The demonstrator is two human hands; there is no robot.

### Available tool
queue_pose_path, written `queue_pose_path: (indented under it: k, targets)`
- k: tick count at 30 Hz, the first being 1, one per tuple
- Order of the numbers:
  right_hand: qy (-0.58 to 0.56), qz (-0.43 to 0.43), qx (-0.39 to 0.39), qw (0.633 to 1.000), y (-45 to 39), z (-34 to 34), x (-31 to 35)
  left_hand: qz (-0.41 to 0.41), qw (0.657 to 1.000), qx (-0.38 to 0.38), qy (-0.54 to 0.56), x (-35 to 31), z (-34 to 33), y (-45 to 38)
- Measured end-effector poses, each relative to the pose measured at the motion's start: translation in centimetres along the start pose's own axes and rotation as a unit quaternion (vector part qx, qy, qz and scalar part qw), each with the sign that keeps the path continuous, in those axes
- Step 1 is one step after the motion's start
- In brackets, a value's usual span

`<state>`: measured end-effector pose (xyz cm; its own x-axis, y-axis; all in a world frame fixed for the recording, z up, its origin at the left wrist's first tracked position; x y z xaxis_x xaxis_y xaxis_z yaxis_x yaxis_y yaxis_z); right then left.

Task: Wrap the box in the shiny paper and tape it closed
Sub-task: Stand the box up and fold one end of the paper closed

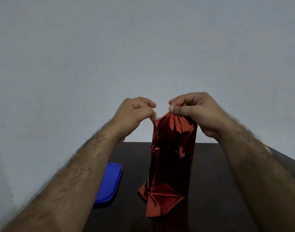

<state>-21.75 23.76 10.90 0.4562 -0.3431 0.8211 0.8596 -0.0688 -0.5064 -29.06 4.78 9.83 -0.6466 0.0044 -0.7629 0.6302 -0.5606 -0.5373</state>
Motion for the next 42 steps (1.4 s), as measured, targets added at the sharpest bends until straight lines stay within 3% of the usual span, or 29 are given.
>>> queue_pose_path:
  k: [11, 16, 21, 31, 42]
  targets:
    - [0.001, 0.027, 0.014, 1.000, 0.2, -1.0, 0.3, 0.002, 0.998, 0.016, -0.068, 0.2, 0.1, 0.2]
    - [-0.007, 0.025, 0.029, 0.999, 0.5, -1.5, 0.4, 0.009, 0.999, 0.025, -0.037, 0.4, -0.7, 0.0]
    - [0.018, -0.020, 0.098, 0.995, 0.9, -1.5, 0.0, 0.025, 0.998, 0.054, 0.031, 1.0, -1.2, -0.2]
    - [0.003, -0.003, 0.083, 0.997, 0.7, -1.5, 0.4, 0.034, 0.992, 0.079, 0.092, 1.9, -2.1, -0.2]
    - [-0.004, -0.019, 0.042, 0.999, 0.3, -1.5, 0.1, 0.049, 0.992, 0.059, 0.104, 2.1, -2.5, 0.0]
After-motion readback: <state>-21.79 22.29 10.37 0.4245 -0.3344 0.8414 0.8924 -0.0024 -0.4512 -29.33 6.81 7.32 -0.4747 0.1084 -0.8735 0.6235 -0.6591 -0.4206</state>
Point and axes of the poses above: each hand's wrist, its own y-axis away from the middle knuckle, its own z-axis out of the back of the hand, x = y × z, the point moved 9 cm from there along -y, towards the middle knuckle, and after that the axes turned 6 degrees about x, right-handed, at the moved point
